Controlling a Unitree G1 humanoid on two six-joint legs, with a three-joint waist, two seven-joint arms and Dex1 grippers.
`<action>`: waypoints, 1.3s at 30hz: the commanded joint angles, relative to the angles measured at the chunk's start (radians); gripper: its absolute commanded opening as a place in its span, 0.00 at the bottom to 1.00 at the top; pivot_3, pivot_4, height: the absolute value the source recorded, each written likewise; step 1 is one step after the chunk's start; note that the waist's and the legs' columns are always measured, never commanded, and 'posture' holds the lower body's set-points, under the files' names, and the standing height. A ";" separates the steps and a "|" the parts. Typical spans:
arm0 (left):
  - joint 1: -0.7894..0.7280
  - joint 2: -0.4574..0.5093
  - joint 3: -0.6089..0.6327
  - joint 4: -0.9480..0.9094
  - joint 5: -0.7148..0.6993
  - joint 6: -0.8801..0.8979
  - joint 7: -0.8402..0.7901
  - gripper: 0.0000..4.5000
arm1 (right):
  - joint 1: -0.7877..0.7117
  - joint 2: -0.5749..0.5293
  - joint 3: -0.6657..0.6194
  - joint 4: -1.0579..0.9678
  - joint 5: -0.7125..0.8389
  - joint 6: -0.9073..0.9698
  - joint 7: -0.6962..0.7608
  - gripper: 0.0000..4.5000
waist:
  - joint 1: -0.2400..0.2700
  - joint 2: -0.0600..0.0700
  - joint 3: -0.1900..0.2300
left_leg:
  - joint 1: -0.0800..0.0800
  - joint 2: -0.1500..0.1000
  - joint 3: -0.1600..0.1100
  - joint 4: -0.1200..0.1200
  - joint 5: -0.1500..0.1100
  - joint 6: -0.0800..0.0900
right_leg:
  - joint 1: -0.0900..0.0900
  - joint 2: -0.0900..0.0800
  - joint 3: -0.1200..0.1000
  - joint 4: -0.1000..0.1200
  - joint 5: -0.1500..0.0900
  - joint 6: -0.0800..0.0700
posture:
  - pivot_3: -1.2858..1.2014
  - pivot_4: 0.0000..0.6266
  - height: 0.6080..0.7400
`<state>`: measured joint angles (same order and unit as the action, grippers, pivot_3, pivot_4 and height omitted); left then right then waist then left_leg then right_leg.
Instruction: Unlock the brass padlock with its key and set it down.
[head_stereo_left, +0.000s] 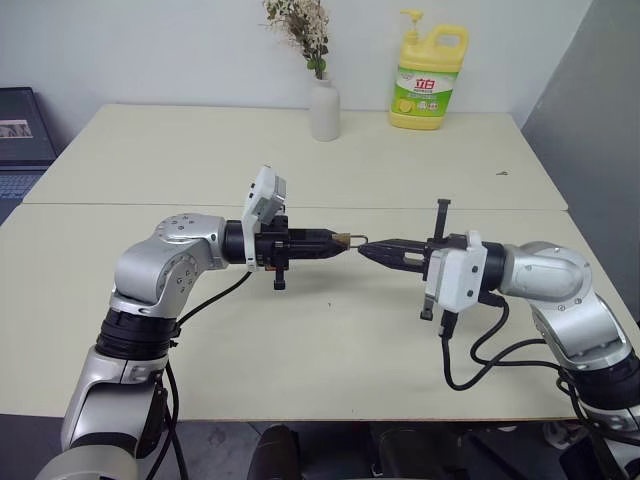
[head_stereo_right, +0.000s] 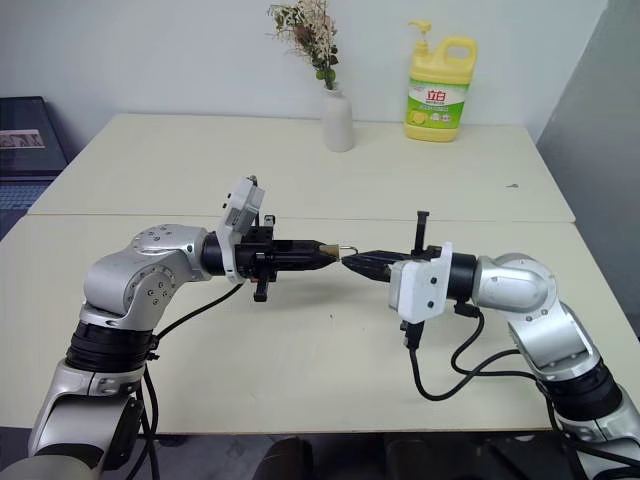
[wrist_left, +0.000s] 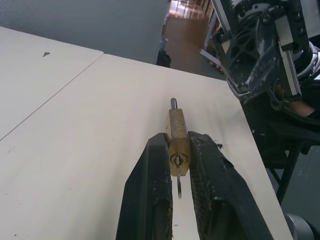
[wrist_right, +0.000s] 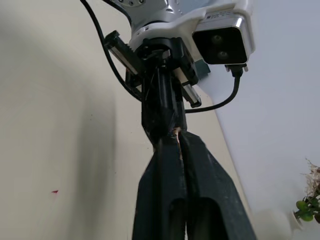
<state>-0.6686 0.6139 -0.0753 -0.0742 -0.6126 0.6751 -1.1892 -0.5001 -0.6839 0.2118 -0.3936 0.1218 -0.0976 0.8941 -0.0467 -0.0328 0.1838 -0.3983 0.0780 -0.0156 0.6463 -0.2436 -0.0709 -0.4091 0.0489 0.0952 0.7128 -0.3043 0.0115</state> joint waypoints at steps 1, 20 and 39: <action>-0.004 0.011 0.017 -0.052 -0.006 -0.010 0.003 0.04 | -0.026 0.009 -0.007 0.010 -0.005 -0.016 0.014 0.00 | 0.001 0.000 0.000 | 0.000 0.000 0.000 0.000 0.000 0.000 | 0.000 0.000 0.000 0.000 0.000 -0.001 | 0.52 0.24 1.00; 0.034 0.046 0.012 -0.123 -0.042 0.025 -0.036 0.04 | -0.046 0.009 0.006 0.141 -0.047 -0.138 0.093 0.00 | 0.002 0.000 0.000 | 0.000 0.000 0.000 0.000 0.000 0.000 | 0.000 0.000 0.000 0.000 0.002 -0.003 | 0.52 0.24 1.00; 0.049 0.051 0.021 -0.158 -0.082 0.049 -0.041 0.04 | -0.061 0.015 0.028 0.195 -0.015 -0.174 0.199 0.00 | 0.002 0.000 0.000 | 0.000 0.000 0.000 0.000 0.000 0.000 | 0.000 0.000 0.000 0.000 0.002 -0.003 | 0.52 0.24 1.00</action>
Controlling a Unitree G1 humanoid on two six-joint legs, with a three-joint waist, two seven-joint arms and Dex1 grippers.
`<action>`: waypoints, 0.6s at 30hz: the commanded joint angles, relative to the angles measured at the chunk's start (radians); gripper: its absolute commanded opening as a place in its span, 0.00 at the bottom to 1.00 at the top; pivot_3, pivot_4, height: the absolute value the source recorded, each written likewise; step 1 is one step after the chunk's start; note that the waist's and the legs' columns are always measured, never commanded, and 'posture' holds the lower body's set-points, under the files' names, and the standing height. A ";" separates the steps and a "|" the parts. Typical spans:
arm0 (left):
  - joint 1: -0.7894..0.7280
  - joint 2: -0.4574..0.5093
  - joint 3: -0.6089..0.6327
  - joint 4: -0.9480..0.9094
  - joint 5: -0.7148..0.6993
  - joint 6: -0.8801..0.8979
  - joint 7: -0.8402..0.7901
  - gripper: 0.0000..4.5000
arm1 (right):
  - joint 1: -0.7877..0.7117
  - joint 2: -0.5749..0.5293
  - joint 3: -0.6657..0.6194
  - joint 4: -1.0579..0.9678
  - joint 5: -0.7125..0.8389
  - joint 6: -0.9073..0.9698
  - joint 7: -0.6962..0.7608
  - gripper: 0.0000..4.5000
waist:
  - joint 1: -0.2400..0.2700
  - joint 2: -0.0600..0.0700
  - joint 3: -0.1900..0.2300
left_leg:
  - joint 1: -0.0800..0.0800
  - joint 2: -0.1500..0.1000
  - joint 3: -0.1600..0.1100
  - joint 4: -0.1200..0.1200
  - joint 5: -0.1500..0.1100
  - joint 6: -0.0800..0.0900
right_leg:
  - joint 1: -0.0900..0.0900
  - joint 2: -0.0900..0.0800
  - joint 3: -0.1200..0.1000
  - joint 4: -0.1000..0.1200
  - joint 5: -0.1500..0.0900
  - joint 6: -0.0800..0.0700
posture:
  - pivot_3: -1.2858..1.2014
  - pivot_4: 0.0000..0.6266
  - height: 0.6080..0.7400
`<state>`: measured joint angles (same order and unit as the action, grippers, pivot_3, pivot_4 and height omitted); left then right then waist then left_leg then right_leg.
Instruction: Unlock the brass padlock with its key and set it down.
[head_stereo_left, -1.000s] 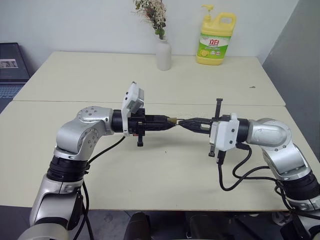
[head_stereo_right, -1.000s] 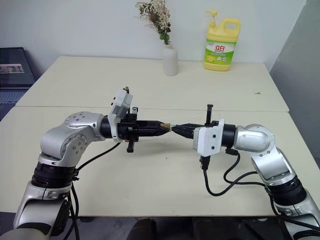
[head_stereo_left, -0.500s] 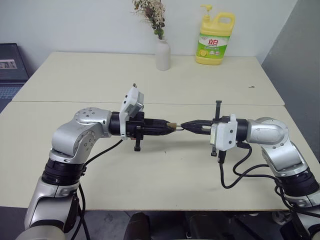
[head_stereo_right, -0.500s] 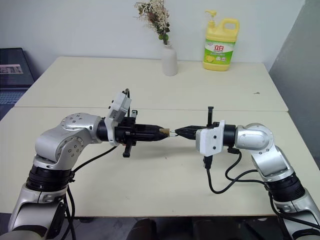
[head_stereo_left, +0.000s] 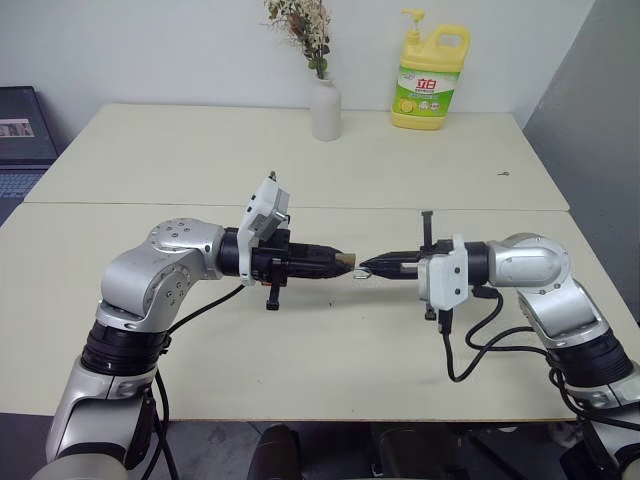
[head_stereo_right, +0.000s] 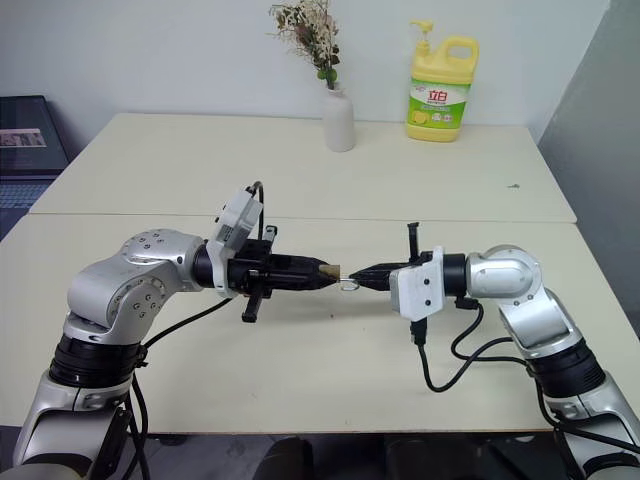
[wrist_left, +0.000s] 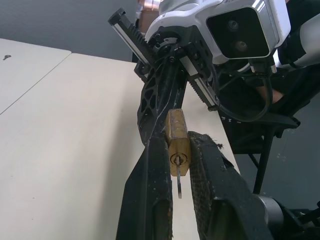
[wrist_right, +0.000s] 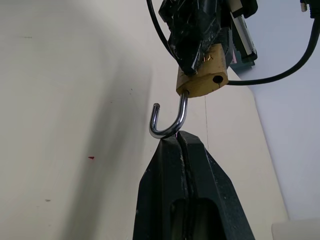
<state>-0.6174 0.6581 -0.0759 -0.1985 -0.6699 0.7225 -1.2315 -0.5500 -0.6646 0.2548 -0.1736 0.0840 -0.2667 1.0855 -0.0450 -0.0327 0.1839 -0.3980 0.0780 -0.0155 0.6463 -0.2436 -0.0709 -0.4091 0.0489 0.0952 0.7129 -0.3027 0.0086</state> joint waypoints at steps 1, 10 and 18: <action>-0.002 0.007 0.021 -0.034 -0.024 0.000 0.000 0.04 | -0.011 -0.004 -0.016 -0.024 0.023 -0.005 0.009 0.00 | 0.000 0.000 0.000 | 0.000 0.000 0.000 0.000 0.000 0.000 | 0.000 0.000 0.000 0.000 0.000 0.000 | 0.52 0.24 1.00; 0.016 -0.010 0.014 -0.002 0.014 0.004 0.069 0.04 | 0.066 -0.096 -0.053 -0.033 0.005 0.055 0.024 0.00 | 0.003 0.000 0.000 | 0.000 0.000 0.000 0.000 0.000 0.000 | 0.000 0.000 0.000 0.000 0.000 0.000 | 0.52 0.24 1.00; 0.101 -0.042 -0.083 0.060 0.149 -0.030 0.163 0.04 | 0.266 -0.151 -0.111 -0.246 0.099 0.303 -0.031 0.00 | 0.011 0.000 0.000 | 0.000 0.000 0.000 0.000 0.000 0.000 | 0.000 0.000 0.000 0.000 0.000 0.000 | 0.52 0.24 1.00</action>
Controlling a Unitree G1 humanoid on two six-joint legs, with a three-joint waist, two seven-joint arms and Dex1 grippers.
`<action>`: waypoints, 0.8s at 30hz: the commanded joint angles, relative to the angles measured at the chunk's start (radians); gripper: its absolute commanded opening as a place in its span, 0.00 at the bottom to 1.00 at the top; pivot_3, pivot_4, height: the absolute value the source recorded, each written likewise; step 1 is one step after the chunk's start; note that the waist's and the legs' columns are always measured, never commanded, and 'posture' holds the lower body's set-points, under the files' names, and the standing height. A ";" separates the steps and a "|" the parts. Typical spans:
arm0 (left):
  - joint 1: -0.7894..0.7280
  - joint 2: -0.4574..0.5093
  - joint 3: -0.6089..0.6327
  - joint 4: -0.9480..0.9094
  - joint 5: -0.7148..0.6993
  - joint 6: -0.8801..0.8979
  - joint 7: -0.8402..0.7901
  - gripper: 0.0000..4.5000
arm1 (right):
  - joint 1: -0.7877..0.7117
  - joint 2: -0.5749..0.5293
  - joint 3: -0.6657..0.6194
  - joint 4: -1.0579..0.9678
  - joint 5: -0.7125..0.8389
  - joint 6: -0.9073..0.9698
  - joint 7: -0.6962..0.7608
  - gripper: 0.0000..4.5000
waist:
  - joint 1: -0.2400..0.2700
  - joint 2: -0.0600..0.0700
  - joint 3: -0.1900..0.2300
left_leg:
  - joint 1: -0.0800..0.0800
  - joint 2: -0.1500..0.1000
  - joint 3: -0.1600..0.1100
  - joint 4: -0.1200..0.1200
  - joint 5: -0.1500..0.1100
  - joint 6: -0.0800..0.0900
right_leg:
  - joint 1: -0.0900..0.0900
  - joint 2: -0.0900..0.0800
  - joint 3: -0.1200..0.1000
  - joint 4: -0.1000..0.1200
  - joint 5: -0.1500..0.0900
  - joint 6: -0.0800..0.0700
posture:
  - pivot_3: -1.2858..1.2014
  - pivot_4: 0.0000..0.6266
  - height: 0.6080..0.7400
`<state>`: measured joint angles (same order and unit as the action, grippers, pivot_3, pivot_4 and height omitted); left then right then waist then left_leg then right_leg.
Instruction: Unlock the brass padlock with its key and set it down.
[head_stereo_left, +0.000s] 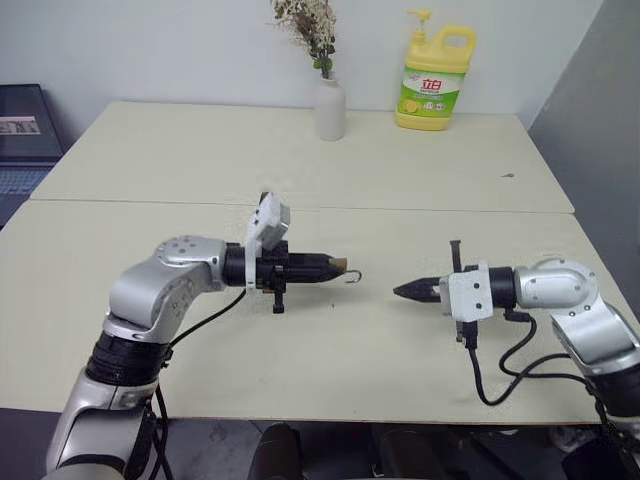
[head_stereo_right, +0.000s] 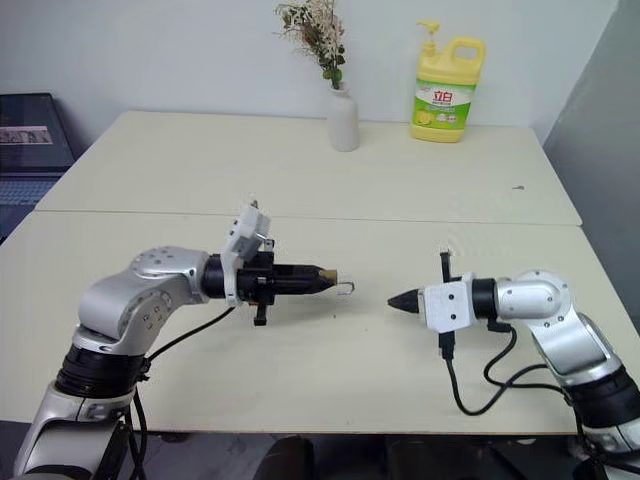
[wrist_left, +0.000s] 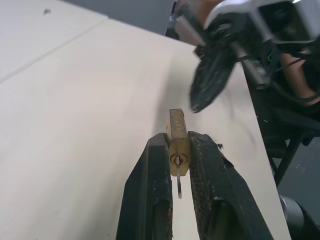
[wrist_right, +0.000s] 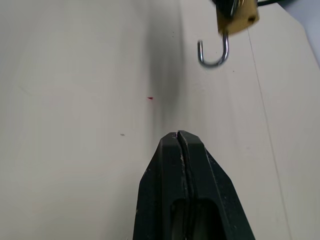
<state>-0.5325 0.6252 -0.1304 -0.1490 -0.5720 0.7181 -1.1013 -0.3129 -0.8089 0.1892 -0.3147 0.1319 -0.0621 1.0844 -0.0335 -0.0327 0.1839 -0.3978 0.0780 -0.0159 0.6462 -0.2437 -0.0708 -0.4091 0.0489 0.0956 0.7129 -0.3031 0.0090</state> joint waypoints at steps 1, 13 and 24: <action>0.017 -0.016 -0.036 0.025 0.068 -0.026 0.052 0.04 | 0.041 -0.009 -0.049 -0.134 0.071 0.149 -0.033 0.00 | -0.002 0.000 0.000 | 0.000 0.000 0.000 0.000 0.000 0.000 | 0.000 0.000 0.000 0.000 -0.001 0.001 | 0.52 0.24 1.00; 0.030 -0.051 -0.054 0.124 0.151 -0.031 0.104 0.04 | 0.013 0.000 -0.041 -0.236 0.135 0.397 -0.073 0.00 | -0.001 0.000 0.000 | 0.000 0.000 0.000 0.000 0.000 0.000 | 0.000 0.000 0.000 0.000 -0.002 0.004 | 0.52 0.24 1.00; 0.022 -0.064 -0.054 0.179 0.177 -0.028 0.112 0.20 | -0.009 0.009 -0.032 -0.245 0.136 0.420 -0.069 0.00 | 0.000 0.000 0.000 | 0.000 0.000 0.000 0.000 0.000 0.000 | 0.000 0.000 0.000 0.000 -0.002 0.004 | 0.52 0.24 1.00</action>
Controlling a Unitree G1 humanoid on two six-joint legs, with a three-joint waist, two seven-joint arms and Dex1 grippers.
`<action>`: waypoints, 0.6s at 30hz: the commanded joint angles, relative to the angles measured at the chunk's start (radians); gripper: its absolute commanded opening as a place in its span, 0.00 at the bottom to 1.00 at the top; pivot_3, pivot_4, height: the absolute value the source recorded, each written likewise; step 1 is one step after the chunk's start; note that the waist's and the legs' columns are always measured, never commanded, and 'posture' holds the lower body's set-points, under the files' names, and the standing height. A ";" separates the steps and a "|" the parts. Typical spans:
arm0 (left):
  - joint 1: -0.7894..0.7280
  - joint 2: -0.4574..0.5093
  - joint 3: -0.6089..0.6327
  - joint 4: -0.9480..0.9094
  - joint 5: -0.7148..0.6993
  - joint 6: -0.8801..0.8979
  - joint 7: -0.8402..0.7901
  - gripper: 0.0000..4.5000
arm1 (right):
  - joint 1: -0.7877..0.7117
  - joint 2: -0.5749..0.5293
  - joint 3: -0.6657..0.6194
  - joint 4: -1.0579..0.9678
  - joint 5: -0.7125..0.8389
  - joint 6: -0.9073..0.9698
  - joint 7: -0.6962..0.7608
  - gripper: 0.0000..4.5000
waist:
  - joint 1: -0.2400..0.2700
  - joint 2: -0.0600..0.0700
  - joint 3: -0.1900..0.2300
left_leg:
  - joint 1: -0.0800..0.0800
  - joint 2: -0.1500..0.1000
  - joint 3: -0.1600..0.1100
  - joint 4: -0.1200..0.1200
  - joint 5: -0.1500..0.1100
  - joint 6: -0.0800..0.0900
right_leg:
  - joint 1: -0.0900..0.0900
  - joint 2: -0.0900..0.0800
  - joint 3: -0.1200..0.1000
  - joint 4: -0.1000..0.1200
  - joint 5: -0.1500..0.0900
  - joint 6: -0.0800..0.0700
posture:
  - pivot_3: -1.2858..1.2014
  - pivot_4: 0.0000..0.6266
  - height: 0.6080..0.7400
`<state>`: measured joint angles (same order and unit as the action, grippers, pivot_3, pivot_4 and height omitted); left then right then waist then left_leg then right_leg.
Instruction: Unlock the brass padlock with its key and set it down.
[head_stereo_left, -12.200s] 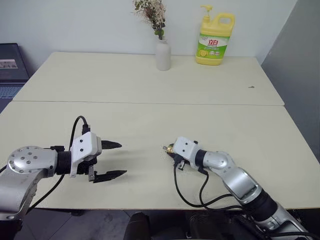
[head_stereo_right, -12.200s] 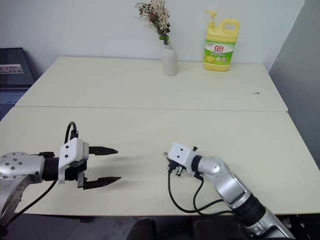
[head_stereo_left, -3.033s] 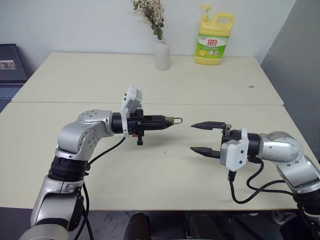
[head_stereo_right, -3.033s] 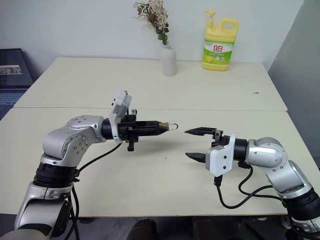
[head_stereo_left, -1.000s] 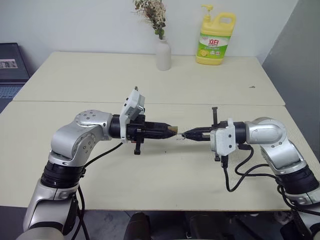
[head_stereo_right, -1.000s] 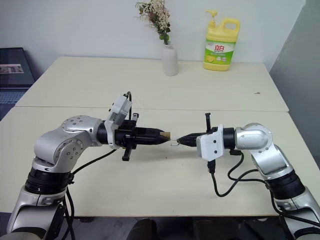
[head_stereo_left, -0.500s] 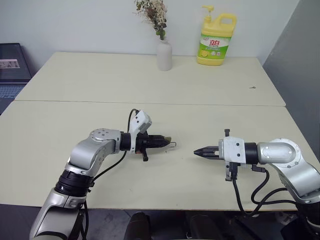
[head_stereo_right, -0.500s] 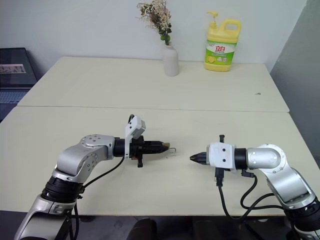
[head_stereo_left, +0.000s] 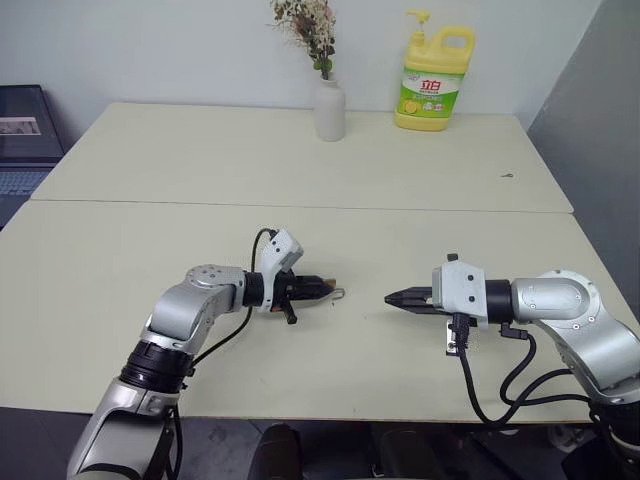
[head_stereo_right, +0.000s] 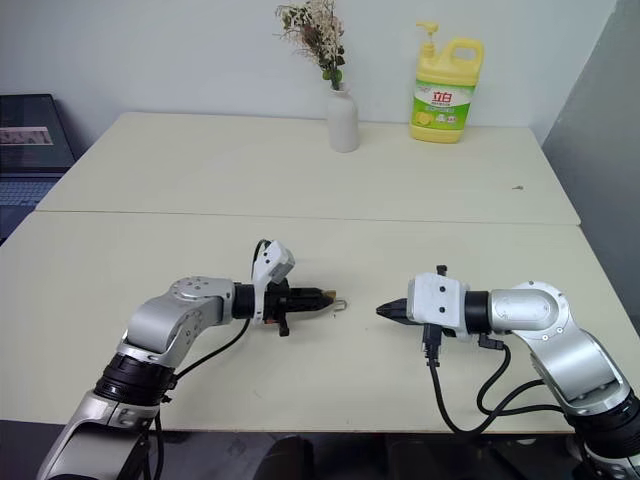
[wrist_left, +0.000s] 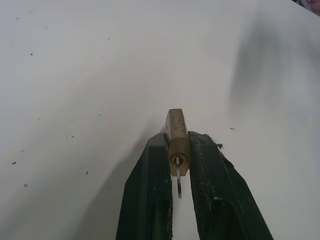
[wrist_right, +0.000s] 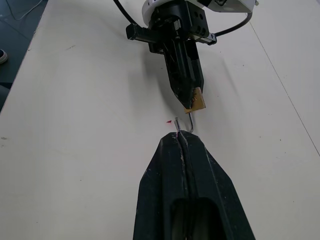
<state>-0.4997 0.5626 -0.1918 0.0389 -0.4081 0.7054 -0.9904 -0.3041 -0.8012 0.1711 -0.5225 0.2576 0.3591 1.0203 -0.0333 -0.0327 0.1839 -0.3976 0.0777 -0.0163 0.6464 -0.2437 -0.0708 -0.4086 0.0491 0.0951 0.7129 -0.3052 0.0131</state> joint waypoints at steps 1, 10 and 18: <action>-0.011 -0.001 0.007 -0.005 0.015 -0.017 0.001 0.26 | -0.018 0.001 -0.014 -0.038 0.010 -0.002 -0.004 0.00 | 0.000 0.000 0.000 | 0.000 0.000 0.000 0.000 0.000 0.000 | 0.000 0.000 0.000 0.000 0.000 0.000 | 0.52 0.24 1.00; -0.019 0.017 0.017 0.009 0.037 -0.057 -0.031 0.75 | -0.014 -0.008 -0.016 -0.044 0.014 0.007 0.004 0.00 | 0.000 0.000 0.000 | 0.000 0.000 0.000 0.000 0.000 0.000 | 0.000 0.000 0.000 0.000 0.000 0.000 | 0.52 0.24 1.00; 0.033 0.147 0.052 -0.094 0.066 -0.226 -0.125 0.75 | -0.012 -0.026 -0.022 -0.026 0.018 0.028 0.019 0.00 | -0.003 0.000 0.000 | 0.000 0.000 0.000 0.000 0.000 0.000 | 0.000 0.000 0.000 0.000 0.000 0.000 | 0.52 0.24 1.00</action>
<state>-0.4768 0.6776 -0.1741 0.0003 -0.3554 0.5483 -1.0792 -0.3041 -0.8154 0.1717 -0.5354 0.2585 0.3835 1.0287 -0.0361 -0.0327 0.1839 -0.3973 0.0779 -0.0161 0.6459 -0.2437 -0.0708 -0.4088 0.0491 0.0955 0.7127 -0.3053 0.0130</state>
